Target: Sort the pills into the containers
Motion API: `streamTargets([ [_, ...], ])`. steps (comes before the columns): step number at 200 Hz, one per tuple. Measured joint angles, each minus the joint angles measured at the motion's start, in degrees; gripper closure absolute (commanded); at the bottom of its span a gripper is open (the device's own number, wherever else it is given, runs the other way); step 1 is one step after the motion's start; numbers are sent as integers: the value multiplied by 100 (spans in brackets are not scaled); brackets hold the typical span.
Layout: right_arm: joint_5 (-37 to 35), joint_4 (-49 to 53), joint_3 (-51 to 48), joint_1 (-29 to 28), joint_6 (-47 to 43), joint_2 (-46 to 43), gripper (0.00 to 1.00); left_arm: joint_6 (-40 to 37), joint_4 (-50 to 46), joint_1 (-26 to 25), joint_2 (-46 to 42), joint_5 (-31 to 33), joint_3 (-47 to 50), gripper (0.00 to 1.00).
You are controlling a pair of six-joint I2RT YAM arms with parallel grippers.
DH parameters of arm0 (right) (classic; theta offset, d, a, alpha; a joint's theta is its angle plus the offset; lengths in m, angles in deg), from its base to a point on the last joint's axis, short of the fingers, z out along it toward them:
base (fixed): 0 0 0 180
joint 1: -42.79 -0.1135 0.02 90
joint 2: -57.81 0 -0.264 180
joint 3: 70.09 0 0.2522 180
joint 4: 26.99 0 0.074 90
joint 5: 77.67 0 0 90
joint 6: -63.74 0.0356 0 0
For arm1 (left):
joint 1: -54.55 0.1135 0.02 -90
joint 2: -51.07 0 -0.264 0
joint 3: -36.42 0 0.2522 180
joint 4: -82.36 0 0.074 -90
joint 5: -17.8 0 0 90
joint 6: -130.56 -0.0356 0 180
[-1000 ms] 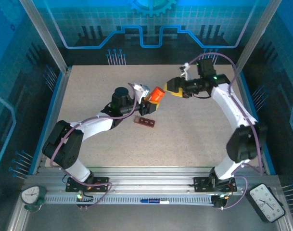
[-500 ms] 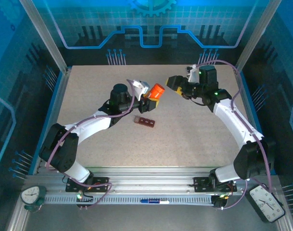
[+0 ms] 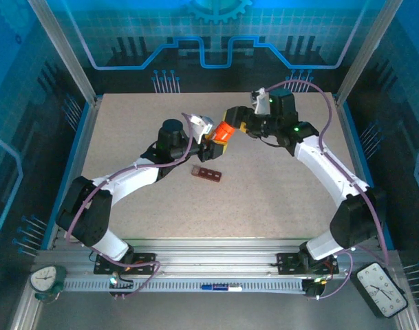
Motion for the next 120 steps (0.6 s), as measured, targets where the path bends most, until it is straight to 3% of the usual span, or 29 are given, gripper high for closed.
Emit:
streamTargets([
  [33,0,76,133,-70,-116,146,33,0,0,0,0,0,-7,83],
  [97,-37,168,140,-116,-321,208,67,4,-15,11,0,2,-26,85],
  [120,125,52,133,-81,-529,221,70,26,31,15,0,-7,-31,88],
])
